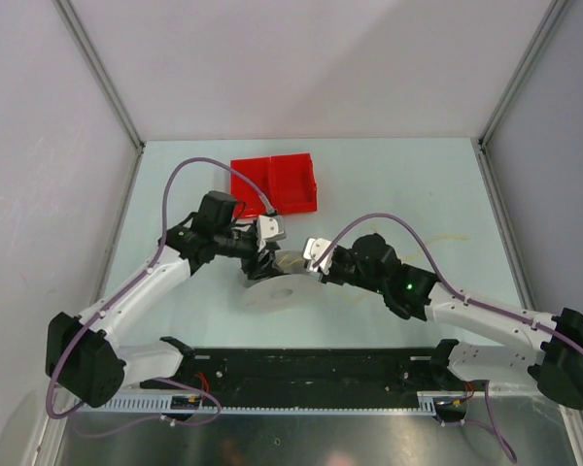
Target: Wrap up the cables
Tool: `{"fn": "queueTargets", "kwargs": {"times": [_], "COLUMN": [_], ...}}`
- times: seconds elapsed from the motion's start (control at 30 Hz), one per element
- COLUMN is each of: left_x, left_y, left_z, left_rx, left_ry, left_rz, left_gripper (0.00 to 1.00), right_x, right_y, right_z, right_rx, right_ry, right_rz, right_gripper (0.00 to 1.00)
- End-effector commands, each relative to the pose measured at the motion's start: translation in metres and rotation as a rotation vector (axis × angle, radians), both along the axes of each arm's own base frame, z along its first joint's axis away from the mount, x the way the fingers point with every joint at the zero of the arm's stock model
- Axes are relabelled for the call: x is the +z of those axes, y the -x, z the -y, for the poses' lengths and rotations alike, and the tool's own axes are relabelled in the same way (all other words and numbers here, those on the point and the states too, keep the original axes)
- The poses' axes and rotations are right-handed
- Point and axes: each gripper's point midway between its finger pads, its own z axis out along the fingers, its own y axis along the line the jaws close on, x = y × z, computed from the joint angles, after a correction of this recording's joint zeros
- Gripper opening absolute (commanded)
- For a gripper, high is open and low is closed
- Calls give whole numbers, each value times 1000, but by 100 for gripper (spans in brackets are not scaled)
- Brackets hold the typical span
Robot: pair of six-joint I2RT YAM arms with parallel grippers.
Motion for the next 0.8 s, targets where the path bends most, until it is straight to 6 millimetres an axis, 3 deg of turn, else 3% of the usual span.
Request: {"fn": "queueTargets", "kwargs": {"times": [0.0,0.33,0.47,0.67,0.77], "left_x": [-11,-22,-22,-22,-22], "left_y": [-2,0,0,-2,-4], "left_z": [0,4,5,4,4], "left_rx": [8,-26,-31,-26,-24], "left_ry": [-37,-68,-67,-74,-77], "left_rz": [11,20,20,24,32], "left_gripper": [65,36,35,44,43], "right_x": [12,6,5,3,1], "right_y": [-3,0,1,2,1], "right_z": [-5,-10,-13,-15,-14], "right_rx": [-4,21,31,32,24], "right_ry": [-41,-32,-30,-26,-20], "right_rz": [46,45,49,49,45], "right_gripper": [0,0,0,0,0]}}
